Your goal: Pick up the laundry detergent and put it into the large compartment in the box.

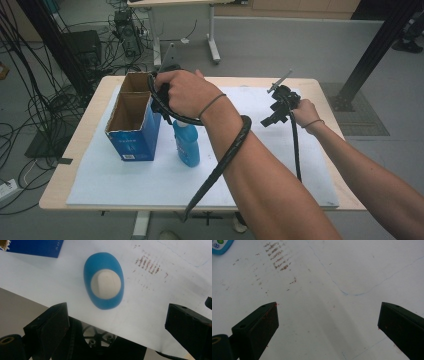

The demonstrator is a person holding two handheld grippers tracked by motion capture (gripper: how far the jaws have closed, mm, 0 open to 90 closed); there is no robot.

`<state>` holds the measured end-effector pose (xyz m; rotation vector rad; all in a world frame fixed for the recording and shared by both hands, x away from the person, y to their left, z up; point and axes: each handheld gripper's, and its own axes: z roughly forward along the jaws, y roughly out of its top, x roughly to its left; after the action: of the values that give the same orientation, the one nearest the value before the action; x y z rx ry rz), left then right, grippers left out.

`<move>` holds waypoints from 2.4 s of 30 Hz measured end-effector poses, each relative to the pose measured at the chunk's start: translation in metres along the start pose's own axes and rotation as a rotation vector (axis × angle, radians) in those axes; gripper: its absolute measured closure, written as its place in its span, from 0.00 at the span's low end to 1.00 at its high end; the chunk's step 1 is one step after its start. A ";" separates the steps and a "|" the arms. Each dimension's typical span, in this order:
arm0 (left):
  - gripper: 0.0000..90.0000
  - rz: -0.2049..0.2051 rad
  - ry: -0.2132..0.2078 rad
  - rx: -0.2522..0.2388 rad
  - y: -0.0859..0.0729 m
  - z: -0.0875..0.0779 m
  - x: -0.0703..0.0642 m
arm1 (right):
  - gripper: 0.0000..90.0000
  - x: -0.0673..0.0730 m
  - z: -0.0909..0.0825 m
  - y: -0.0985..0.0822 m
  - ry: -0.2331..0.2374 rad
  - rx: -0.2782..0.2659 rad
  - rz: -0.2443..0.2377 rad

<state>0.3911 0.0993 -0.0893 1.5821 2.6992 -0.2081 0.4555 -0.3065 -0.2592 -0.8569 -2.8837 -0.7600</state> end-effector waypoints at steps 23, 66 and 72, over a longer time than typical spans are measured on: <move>0.06 0.007 -0.031 0.027 0.019 0.032 0.010 | 0.04 -0.001 0.007 0.001 -0.006 0.027 -0.001; 0.05 0.019 -0.057 0.020 0.017 0.029 0.017 | 0.04 0.004 0.010 0.004 -0.010 0.038 -0.009; 0.06 0.022 -0.054 0.021 0.016 0.029 0.015 | 0.04 0.005 0.011 0.005 -0.008 0.035 -0.008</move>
<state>0.3960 0.1170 -0.1207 1.5868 2.6470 -0.2756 0.4548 -0.2958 -0.2656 -0.8478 -2.9000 -0.7056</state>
